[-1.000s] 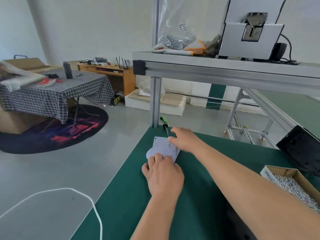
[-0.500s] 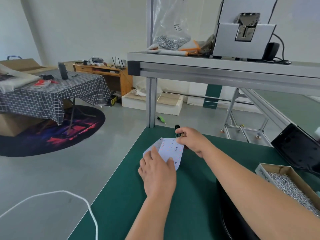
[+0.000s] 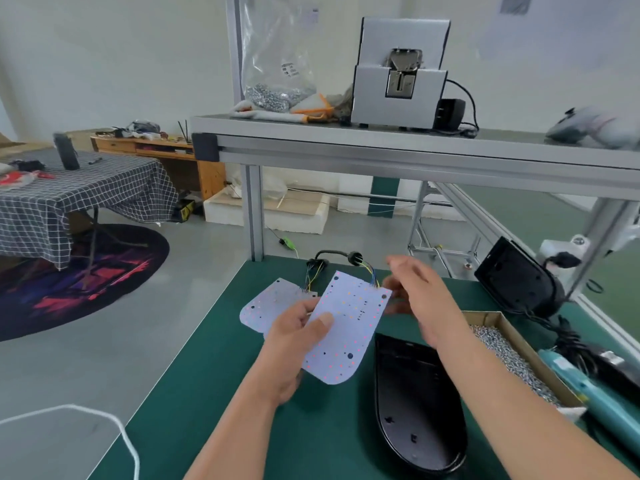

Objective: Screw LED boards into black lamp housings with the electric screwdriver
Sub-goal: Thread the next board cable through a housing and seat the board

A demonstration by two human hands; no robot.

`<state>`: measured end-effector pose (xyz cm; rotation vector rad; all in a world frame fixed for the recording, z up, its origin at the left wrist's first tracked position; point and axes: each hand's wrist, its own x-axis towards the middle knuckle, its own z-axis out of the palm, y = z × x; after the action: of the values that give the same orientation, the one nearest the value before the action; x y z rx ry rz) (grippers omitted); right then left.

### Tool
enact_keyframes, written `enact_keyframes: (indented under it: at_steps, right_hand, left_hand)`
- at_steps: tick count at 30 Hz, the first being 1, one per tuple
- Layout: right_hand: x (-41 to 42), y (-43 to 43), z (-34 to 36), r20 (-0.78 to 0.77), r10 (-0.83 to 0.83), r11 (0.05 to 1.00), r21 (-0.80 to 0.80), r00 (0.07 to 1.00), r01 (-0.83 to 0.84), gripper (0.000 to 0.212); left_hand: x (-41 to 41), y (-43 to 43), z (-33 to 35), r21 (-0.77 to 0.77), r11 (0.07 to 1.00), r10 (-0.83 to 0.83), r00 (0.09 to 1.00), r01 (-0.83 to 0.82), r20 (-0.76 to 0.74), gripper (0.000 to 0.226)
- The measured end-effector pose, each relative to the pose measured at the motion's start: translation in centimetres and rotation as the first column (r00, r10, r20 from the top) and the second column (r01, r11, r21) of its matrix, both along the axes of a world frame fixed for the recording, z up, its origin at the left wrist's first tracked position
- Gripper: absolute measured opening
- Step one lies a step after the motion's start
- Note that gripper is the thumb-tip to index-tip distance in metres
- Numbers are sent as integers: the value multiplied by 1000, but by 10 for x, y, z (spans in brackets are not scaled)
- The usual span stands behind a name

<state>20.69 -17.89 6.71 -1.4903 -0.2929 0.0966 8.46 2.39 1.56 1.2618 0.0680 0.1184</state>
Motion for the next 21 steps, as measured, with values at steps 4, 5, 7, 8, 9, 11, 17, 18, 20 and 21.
enact_keyframes:
  at_steps: [4,5,7,8,9,11,17,18,20,21]
  right_hand:
    - [6,-24,2,201,42,943,-331,979,28,55]
    - [3,-28,2,245,127,901,-433,961,-9,61]
    - [-4,-32,2,329,260,855,-516,908,-58,65]
    - [-9,-32,0,384,288,858,-510,877,-59,64]
    - [-12,-30,-2,437,299,877,-477,848,-63,60]
    - [-21,-27,-4,474,295,916,-388,830,-104,42]
    - [-40,-33,-7,470,194,900,-435,861,35,10]
    - [-45,-33,-8,470,158,920,-388,868,42,10]
    - [-56,-27,-10,446,103,968,-250,889,14,13]
    - [-60,-20,-10,410,90,985,-171,908,-20,13]
  left_hand:
    - [-7,-1,3,-125,953,-272,961,275,41,49]
    - [-9,-3,5,-124,931,-339,940,342,45,51]
    - [-12,-6,7,-87,887,-453,891,454,35,51]
    - [-13,-7,8,-71,865,-497,867,498,25,48]
    - [-15,-7,10,-61,841,-537,843,537,18,44]
    - [-18,-8,11,-69,797,-600,800,600,24,37]
    - [-13,-13,17,-356,850,-338,920,389,199,15]
    - [-10,-13,17,-429,849,-253,950,308,181,15]
    - [-5,-14,14,-525,829,-143,981,191,132,18]
    - [-4,-14,11,-534,828,-129,985,171,115,22]
